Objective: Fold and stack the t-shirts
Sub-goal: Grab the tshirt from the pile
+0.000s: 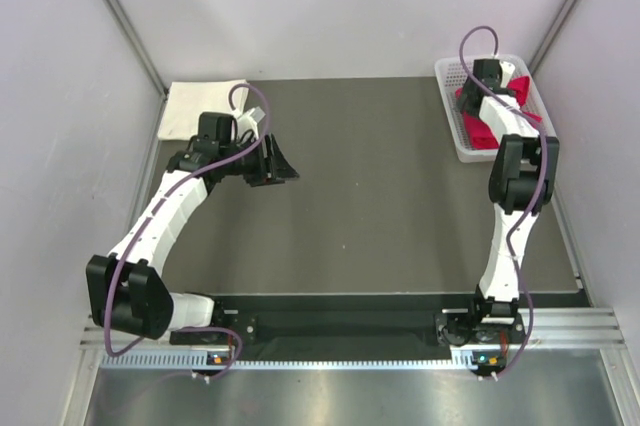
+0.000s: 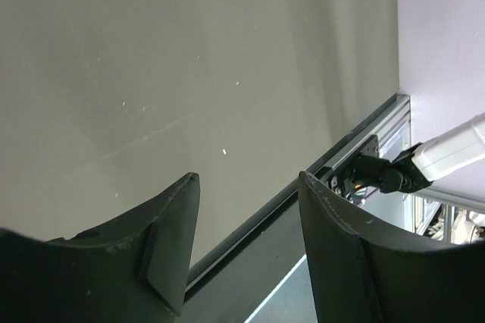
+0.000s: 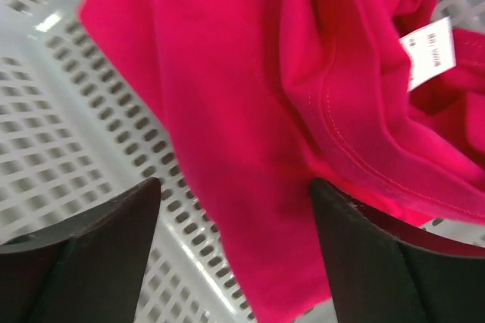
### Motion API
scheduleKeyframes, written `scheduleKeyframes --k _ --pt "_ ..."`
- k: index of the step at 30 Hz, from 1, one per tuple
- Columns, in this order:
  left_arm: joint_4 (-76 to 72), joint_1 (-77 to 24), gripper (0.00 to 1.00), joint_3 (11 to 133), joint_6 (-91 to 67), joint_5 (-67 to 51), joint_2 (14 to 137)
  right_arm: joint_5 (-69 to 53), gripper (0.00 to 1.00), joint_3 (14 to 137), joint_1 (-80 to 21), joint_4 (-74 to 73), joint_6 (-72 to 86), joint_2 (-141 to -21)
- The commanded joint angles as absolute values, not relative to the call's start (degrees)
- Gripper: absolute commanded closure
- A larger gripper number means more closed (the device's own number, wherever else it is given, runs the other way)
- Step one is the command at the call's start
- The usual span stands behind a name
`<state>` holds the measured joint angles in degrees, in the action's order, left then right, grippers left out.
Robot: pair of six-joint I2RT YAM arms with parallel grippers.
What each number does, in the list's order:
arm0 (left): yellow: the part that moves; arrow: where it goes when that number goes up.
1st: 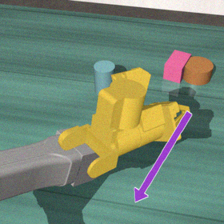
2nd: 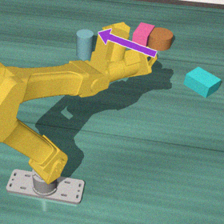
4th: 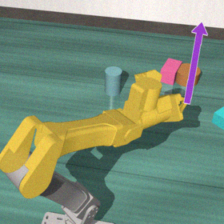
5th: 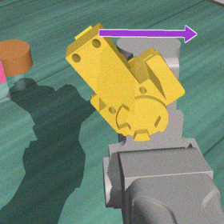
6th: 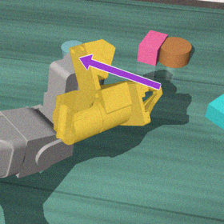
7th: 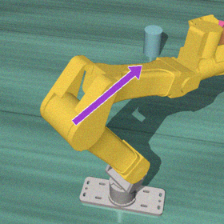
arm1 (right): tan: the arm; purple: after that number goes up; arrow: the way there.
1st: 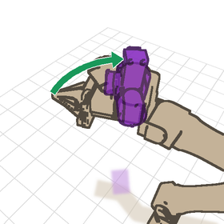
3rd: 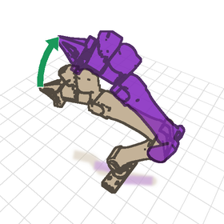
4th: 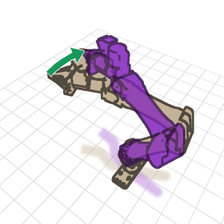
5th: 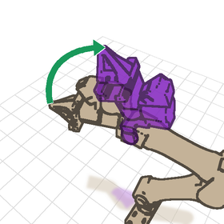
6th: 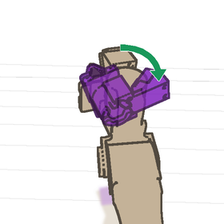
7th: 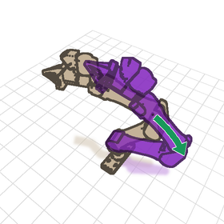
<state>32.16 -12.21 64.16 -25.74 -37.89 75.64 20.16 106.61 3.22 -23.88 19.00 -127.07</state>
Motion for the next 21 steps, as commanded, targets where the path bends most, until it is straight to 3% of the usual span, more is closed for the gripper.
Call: scheduleKeyframes --k 1,3,4,6,7,8,21 --pt "35.07 -12.04 0.41 66.09 -22.93 -36.74 75.85 24.34 0.23 111.44 3.78 -23.21 17.06 -129.81" --pt "35.07 -12.04 0.41 66.01 -23.73 -37.09 75.15 24.61 0.33 114.59 3.95 -23.46 16.44 -132.26" --pt "35.50 -12.04 0.41 66.09 -24.34 -37.00 74.80 24.52 0.56 116.26 4.04 -24.16 16.09 -132.88" --pt "37.52 -11.95 0.41 68.19 -24.78 -35.87 74.09 25.31 0.75 120.39 4.13 -26.27 15.30 -132.98" --pt "38.92 -11.95 0.41 68.73 -25.22 -35.69 73.66 25.83 0.91 121.11 4.13 -26.63 14.86 -132.20" --pt "38.76 -11.95 0.42 68.90 -25.75 -35.86 72.52 26.36 0.99 121.55 4.13 -26.63 14.68 -131.32" --pt "30.85 -11.87 0.43 67.41 -35.86 -38.93 66.27 19.43 1.00 126.30 -1.47 -27.86 16.51 -101.37"
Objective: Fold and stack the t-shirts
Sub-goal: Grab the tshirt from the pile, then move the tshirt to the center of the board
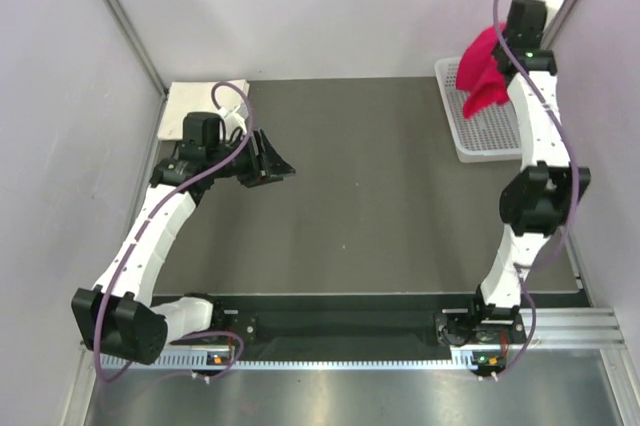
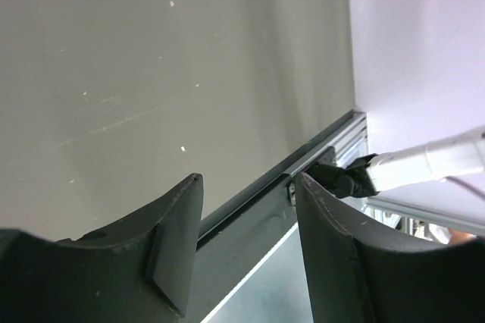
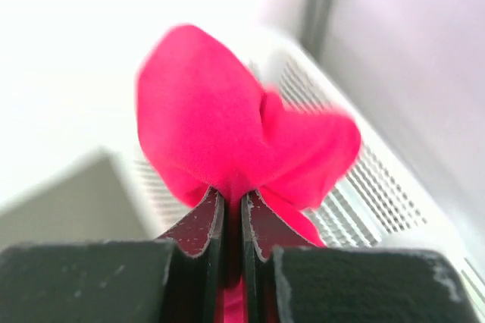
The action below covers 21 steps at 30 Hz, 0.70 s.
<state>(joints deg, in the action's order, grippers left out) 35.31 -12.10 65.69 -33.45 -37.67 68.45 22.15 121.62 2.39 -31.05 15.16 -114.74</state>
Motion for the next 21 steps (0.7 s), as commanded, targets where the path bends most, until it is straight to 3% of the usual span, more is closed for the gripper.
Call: scheduleKeyframes --k 1,9,12,15,17,18,20,21 --pt "30.33 -11.78 0.43 67.24 -36.82 -39.11 66.10 18.55 1.00 125.52 -2.10 -28.12 17.39 -99.60" --pt "30.58 -11.78 0.39 69.08 -39.29 -38.15 63.37 10.39 1.00 114.89 -14.75 -34.79 24.94 -84.66" --pt "35.49 -11.60 0.36 70.84 -36.66 -35.70 62.76 5.65 0.97 101.55 -19.41 -34.55 31.08 -78.34" --pt "41.91 -11.69 0.33 72.51 -33.59 -31.66 61.88 1.24 0.86 83.54 -26.00 -27.44 36.99 -73.50" --pt "45.59 -11.51 0.30 72.77 -32.52 -30.06 61.09 -5.39 0.70 73.89 -30.64 -21.75 40.32 -74.52" --pt "46.49 -11.60 0.29 72.60 -32.00 -28.93 60.91 -8.67 0.57 71.74 -31.89 -19.62 40.60 -75.75" --pt "48.33 -11.60 0.28 71.20 -31.73 -28.13 60.56 -13.42 0.45 70.92 -34.53 -20.73 39.83 -81.26" --pt "48.86 -11.60 0.28 70.67 -31.47 -27.95 60.82 -14.06 0.32 71.80 -34.89 -22.83 38.51 -82.95"
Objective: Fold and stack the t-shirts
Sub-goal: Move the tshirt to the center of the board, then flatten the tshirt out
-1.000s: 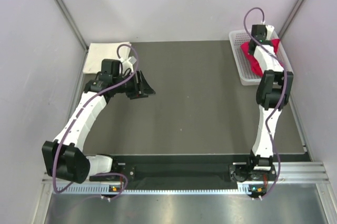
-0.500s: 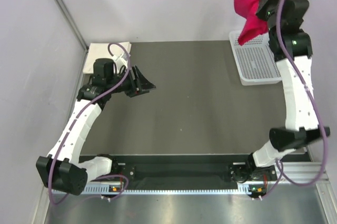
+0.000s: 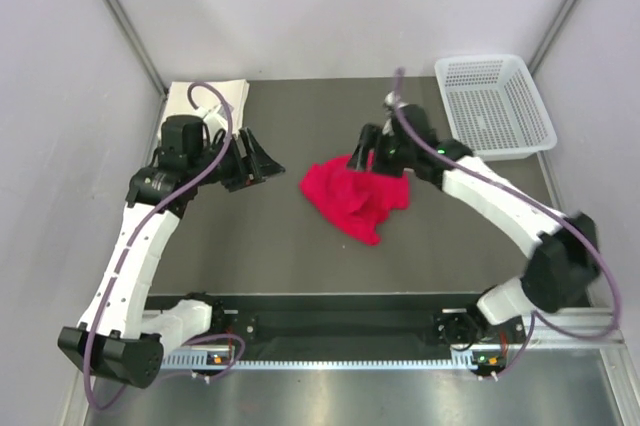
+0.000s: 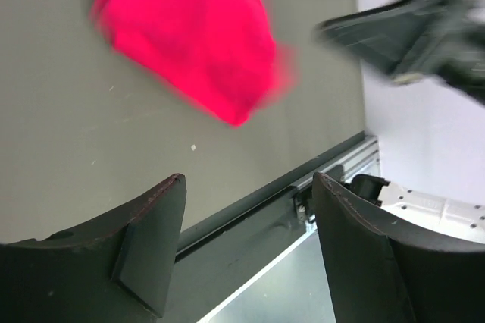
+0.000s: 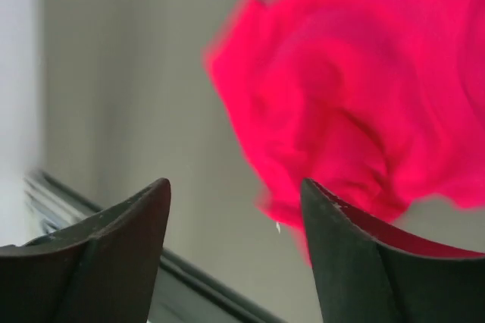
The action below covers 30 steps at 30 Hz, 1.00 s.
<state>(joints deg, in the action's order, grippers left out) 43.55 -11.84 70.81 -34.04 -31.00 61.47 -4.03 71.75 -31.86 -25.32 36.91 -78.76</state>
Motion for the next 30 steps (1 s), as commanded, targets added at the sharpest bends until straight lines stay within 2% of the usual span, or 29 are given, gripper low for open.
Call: scheduleKeyframes --k 1,5,8,11,12,14,15,19,22,27,29,30 --pt "49.22 -11.60 0.28 69.88 -31.55 -28.21 61.08 -14.41 0.29 72.68 -35.07 -25.20 36.84 -84.36" --pt "45.28 -15.19 0.29 61.56 -34.71 -30.14 60.65 -11.53 0.21 68.94 -33.32 -31.99 30.51 -82.82" --pt "41.14 -24.41 0.31 56.71 -38.40 -25.33 61.78 -10.37 0.21 61.30 -30.34 -30.86 29.45 -77.37" --pt "34.22 -29.79 0.34 50.57 -42.88 -25.48 63.80 -9.85 0.27 55.22 -27.17 -29.27 28.31 -74.02" --pt "29.14 -30.49 0.35 49.06 -44.98 -26.45 64.85 -10.28 0.33 54.06 -26.20 -28.75 28.30 -73.66" --pt "24.45 -32.86 0.32 46.86 -46.31 -27.42 66.52 -12.20 0.38 51.17 -23.75 -26.38 27.78 -73.56" --pt "22.00 -34.18 0.27 47.28 -46.49 -27.51 68.97 -12.56 0.39 49.76 -22.25 -24.71 27.60 -73.65" --pt "19.87 -35.68 0.24 49.83 -44.22 -27.86 78.01 -16.42 0.36 48.08 -20.66 -20.49 26.63 -76.11" --pt "18.73 -35.95 0.30 53.16 -43.07 -29.09 85.68 -20.56 0.38 47.11 -21.88 -17.41 26.98 -79.97" --pt "16.44 -36.04 0.39 56.07 -43.07 -29.18 93.94 -17.06 0.44 48.16 -26.80 -16.70 24.52 -83.58" --pt "16.26 -36.04 0.41 57.74 -42.63 -28.57 95.53 -15.57 0.48 48.78 -28.20 -16.87 23.91 -85.59" --pt "16.43 -36.04 0.43 58.27 -42.54 -28.39 96.93 -15.03 0.54 48.95 -28.56 -17.05 23.82 -86.13"
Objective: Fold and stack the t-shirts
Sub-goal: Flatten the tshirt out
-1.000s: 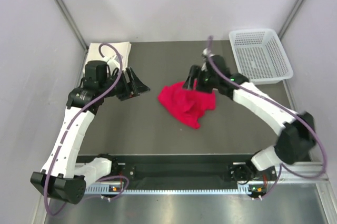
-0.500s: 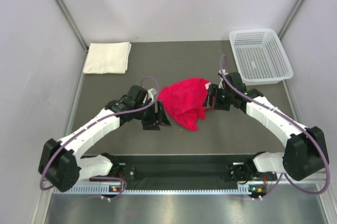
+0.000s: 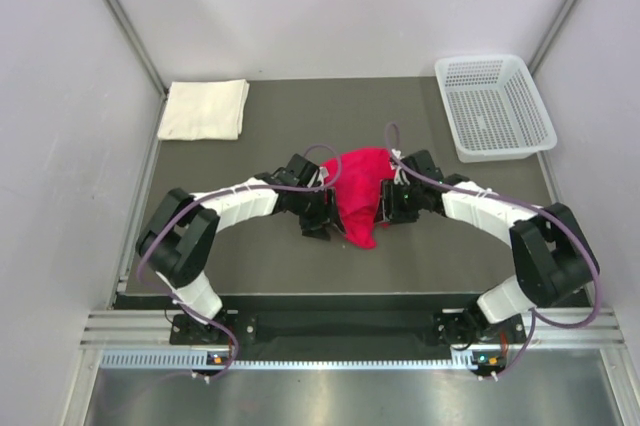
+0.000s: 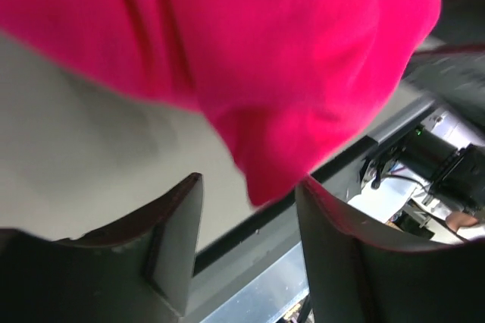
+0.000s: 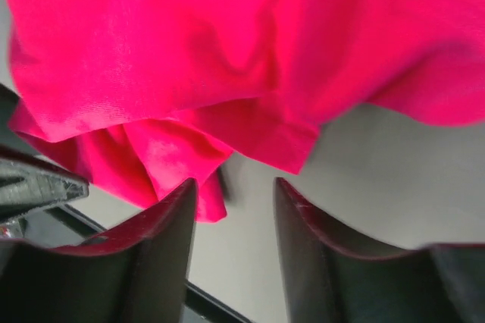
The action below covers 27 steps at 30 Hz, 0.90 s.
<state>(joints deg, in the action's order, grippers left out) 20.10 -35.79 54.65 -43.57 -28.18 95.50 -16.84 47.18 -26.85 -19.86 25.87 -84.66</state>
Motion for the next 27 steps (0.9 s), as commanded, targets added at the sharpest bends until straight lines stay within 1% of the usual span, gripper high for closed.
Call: scheduleKeyframes --k 1,3,4,6,9,11,13,14,17,18,19,20,22,25,27 --pt "16.35 -35.95 0.45 59.14 -42.45 -28.13 97.55 -14.59 0.57 49.22 -28.74 -16.88 23.47 -86.74" --pt "16.35 -35.95 0.48 59.85 -42.36 -28.04 99.39 -13.36 0.59 49.57 -28.83 -16.79 23.38 -88.06" --pt "16.35 -35.86 0.51 60.38 -42.45 -28.21 99.75 -13.10 0.59 49.83 -28.83 -16.79 23.20 -88.50" --pt "16.00 -35.86 0.53 60.38 -42.98 -28.30 100.11 -12.83 0.58 50.36 -28.83 -16.87 22.68 -89.64" --pt "15.73 -35.60 0.64 60.03 -43.42 -27.25 100.11 -11.61 0.56 51.41 -28.92 -16.26 21.71 -91.66" --pt "16.43 -35.33 0.75 60.38 -43.50 -27.16 100.37 -10.55 0.57 52.99 -28.92 -16.26 20.92 -93.50" --pt "17.05 -34.89 0.81 60.64 -43.33 -27.16 100.11 -10.20 0.58 54.31 -28.92 -15.47 21.00 -94.83" --pt "17.92 -34.72 0.88 60.73 -43.07 -27.07 100.02 -9.33 0.60 54.75 -29.00 -15.38 21.18 -95.01" --pt "21.08 -34.72 1.00 61.52 -41.67 -25.23 98.62 -4.86 0.78 55.90 -29.18 -15.47 22.23 -95.19" --pt "22.31 -34.72 1.00 61.78 -41.14 -24.62 97.74 -3.44 0.91 56.07 -29.09 -15.47 22.50 -94.92" --pt "23.46 -34.72 1.00 62.66 -40.52 -23.04 97.21 -2.12 0.98 56.07 -29.00 -15.56 22.94 -94.57" --pt "24.60 -34.72 1.00 63.28 -39.04 -22.16 96.60 1.02 1.00 55.99 -28.92 -15.56 23.11 -93.70" --pt "29.34 -34.72 1.00 65.46 -37.36 -19.79 94.75 3.94 1.00 55.55 -29.00 -15.47 22.94 -92.21" --pt "36.89 -34.54 1.00 69.50 -33.41 -13.81 92.20 7.99 1.00 55.63 -29.00 -15.56 20.67 -86.34" --pt "40.85 -34.45 1.00 71.97 -30.33 -7.58 90.45 9.66 1.00 56.51 -29.00 -16.35 19.26 -83.77"
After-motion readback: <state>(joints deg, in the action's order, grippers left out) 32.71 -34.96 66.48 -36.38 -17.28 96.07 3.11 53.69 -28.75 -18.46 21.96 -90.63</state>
